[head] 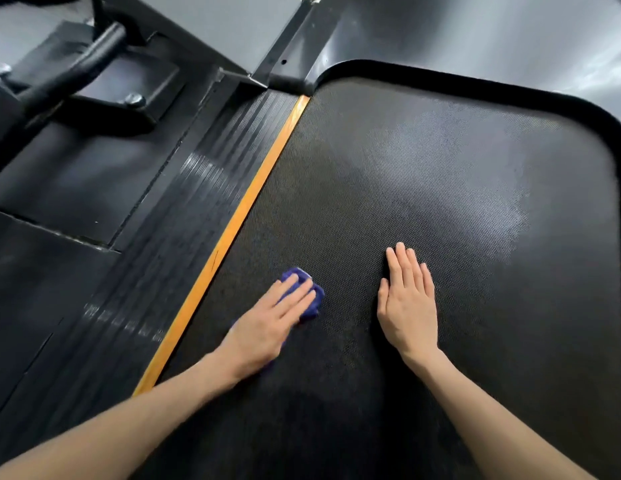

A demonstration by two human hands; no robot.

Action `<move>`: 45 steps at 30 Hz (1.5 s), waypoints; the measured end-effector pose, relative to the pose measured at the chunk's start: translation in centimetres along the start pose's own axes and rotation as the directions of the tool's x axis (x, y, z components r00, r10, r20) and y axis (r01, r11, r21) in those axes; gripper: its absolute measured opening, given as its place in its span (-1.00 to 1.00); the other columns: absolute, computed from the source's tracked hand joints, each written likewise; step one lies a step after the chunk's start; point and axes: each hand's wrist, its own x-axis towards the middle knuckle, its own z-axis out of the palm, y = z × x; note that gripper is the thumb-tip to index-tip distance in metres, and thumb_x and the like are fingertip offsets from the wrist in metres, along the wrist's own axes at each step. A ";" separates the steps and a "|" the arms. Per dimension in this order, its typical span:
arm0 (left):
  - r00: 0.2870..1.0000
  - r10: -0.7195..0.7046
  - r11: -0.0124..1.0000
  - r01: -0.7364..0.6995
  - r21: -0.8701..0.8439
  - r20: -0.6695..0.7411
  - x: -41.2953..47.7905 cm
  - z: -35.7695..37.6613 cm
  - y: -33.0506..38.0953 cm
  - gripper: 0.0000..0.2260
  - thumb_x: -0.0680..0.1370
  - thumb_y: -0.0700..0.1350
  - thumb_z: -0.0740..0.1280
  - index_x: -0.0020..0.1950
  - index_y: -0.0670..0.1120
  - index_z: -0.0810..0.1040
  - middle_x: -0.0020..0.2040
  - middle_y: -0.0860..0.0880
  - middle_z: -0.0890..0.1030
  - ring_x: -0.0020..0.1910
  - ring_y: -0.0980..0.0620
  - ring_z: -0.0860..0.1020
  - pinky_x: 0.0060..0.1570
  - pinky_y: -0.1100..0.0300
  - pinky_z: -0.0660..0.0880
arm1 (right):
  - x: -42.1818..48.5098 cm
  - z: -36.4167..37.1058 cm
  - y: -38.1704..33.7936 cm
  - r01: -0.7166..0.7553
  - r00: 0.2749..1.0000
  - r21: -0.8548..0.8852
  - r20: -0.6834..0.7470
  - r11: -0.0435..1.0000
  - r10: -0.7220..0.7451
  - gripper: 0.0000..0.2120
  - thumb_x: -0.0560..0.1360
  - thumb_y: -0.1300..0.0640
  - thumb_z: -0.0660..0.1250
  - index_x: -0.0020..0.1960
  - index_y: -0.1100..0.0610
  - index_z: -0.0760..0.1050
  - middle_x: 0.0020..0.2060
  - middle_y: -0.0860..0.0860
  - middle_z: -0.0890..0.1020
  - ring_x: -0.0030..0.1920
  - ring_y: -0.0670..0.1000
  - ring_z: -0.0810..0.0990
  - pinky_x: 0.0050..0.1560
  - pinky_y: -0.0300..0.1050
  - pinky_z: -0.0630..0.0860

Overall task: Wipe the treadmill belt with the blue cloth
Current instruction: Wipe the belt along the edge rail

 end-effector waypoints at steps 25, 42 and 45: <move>0.970 -0.242 0.970 0.242 -0.010 0.008 -1.0 1.6 2.2 -0.51 0.52 -0.19 0.08 0.46 -0.19 0.21 0.47 -0.13 0.25 0.47 -0.16 0.16 0.41 -0.04 0.10 | 0.0 0.1 0.6 0.021 1.000 0.058 -0.007 0.998 -0.020 -0.50 0.57 0.03 -0.04 0.47 0.14 0.21 0.48 0.04 0.23 0.50 -0.01 0.10 0.49 -0.09 -0.08; 0.999 -0.051 0.997 0.050 -0.055 -0.015 -3.3 1.1 2.6 -0.54 0.57 -0.14 0.07 0.49 -0.13 0.19 0.50 -0.06 0.20 0.50 -0.11 0.08 0.44 -0.02 0.07 | 0.1 -0.2 0.8 0.032 0.999 0.133 -0.014 0.991 -0.031 -0.49 0.54 0.02 -0.01 0.45 0.14 0.25 0.47 0.04 0.26 0.50 -0.02 0.11 0.50 -0.12 -0.09; 0.982 0.187 0.979 -0.183 -0.087 0.035 -3.2 0.4 2.1 -0.56 0.57 -0.15 0.07 0.46 -0.12 0.25 0.48 -0.06 0.25 0.48 -0.08 0.14 0.44 0.01 0.08 | 0.0 -0.3 0.6 0.029 0.999 0.135 -0.016 0.990 -0.027 -0.49 0.54 0.02 -0.01 0.45 0.14 0.25 0.47 0.04 0.26 0.49 -0.02 0.12 0.50 -0.12 -0.08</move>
